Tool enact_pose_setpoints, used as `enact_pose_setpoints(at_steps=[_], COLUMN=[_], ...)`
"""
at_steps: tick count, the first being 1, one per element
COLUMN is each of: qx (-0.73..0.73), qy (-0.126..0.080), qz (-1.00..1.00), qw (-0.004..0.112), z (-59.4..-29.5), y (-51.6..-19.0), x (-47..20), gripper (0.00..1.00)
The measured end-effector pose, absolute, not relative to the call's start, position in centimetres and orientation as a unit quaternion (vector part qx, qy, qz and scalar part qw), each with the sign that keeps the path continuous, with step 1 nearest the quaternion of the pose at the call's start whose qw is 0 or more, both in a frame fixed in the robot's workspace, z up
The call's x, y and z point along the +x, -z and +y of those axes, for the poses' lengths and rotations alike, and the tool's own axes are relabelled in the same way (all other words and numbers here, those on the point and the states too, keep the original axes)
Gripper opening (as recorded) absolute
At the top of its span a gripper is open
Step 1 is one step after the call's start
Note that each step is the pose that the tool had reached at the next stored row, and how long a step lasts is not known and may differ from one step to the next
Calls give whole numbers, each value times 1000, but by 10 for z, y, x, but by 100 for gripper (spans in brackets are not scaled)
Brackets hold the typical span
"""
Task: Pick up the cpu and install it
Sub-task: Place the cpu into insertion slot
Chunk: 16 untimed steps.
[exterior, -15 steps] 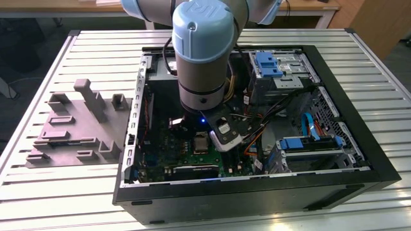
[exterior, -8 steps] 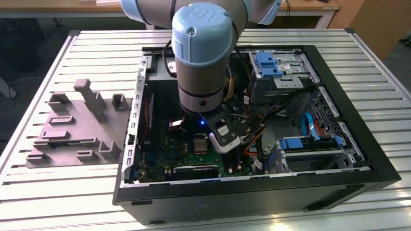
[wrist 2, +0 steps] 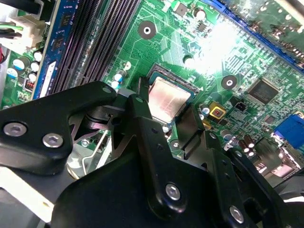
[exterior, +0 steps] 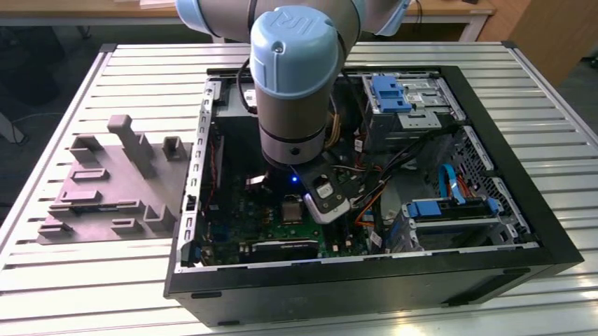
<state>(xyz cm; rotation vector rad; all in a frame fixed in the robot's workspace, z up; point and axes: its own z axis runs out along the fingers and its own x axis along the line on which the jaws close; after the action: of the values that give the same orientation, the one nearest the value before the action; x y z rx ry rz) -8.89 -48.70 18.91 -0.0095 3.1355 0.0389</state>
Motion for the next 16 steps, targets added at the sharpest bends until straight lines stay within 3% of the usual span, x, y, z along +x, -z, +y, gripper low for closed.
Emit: enact_pose_setpoints(at_steps=[9, 12, 16], qx=[-3, -3, -3], qy=[-12, -12, -12], qz=[1000, 1000, 1000], qw=[3, 3, 3], z=[-487, -487, -487], y=[-189, -189, -189], x=[-89, -89, -89], gripper=[48, 60, 60])
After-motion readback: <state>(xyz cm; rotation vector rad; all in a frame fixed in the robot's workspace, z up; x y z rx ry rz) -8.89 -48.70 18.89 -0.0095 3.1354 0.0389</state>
